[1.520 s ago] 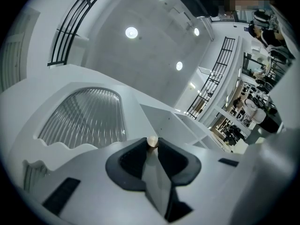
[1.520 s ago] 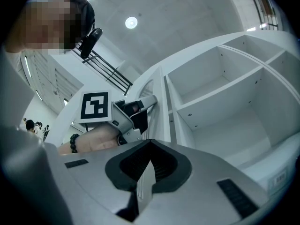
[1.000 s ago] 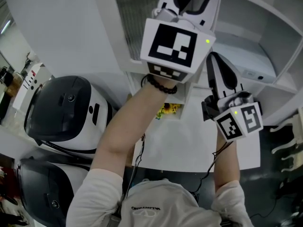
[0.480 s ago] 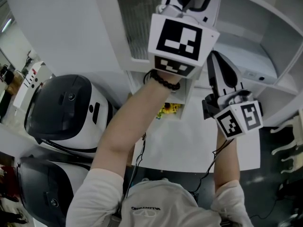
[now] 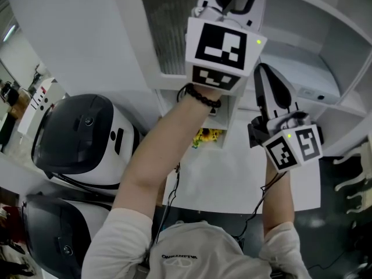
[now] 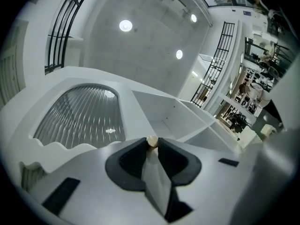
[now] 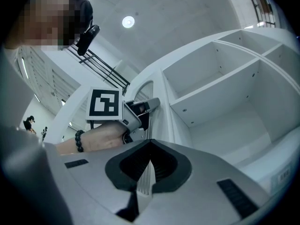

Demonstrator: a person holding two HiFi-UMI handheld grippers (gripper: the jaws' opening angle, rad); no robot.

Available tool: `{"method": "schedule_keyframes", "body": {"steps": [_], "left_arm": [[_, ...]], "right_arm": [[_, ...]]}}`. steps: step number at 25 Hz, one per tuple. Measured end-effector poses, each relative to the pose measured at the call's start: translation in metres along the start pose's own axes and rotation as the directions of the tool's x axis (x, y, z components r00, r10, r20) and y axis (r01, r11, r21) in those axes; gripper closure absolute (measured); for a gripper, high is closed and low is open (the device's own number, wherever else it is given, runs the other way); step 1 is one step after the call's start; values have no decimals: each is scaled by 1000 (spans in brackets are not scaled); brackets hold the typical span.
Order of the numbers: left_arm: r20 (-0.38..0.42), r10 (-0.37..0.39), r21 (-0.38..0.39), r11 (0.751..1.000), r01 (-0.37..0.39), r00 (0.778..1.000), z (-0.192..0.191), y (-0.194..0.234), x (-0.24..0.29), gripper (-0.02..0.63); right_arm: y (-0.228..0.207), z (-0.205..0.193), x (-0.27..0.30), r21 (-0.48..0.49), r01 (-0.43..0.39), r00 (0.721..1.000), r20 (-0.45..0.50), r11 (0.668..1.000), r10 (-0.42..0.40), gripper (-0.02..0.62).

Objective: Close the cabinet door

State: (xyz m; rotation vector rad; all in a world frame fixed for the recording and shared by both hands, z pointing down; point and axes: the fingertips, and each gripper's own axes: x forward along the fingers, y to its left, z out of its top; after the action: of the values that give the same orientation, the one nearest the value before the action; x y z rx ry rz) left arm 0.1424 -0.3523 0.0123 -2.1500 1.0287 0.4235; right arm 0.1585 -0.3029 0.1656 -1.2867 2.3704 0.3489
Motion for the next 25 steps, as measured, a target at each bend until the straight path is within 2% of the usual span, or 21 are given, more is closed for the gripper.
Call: {"method": "schedule_keyframes", "body": {"steps": [16,25], "left_arm": [[-20,28,21,999,-27,999,-9,3,8,526],[-8,-10,-1,1000,10,1000,-7,2,4,528]], "right_arm": [[-8,-3,-9,21,15,1000,-8,1000,-15,584],[-3,-5,-17,28,26,1000,-19,999,-25,584]]}}
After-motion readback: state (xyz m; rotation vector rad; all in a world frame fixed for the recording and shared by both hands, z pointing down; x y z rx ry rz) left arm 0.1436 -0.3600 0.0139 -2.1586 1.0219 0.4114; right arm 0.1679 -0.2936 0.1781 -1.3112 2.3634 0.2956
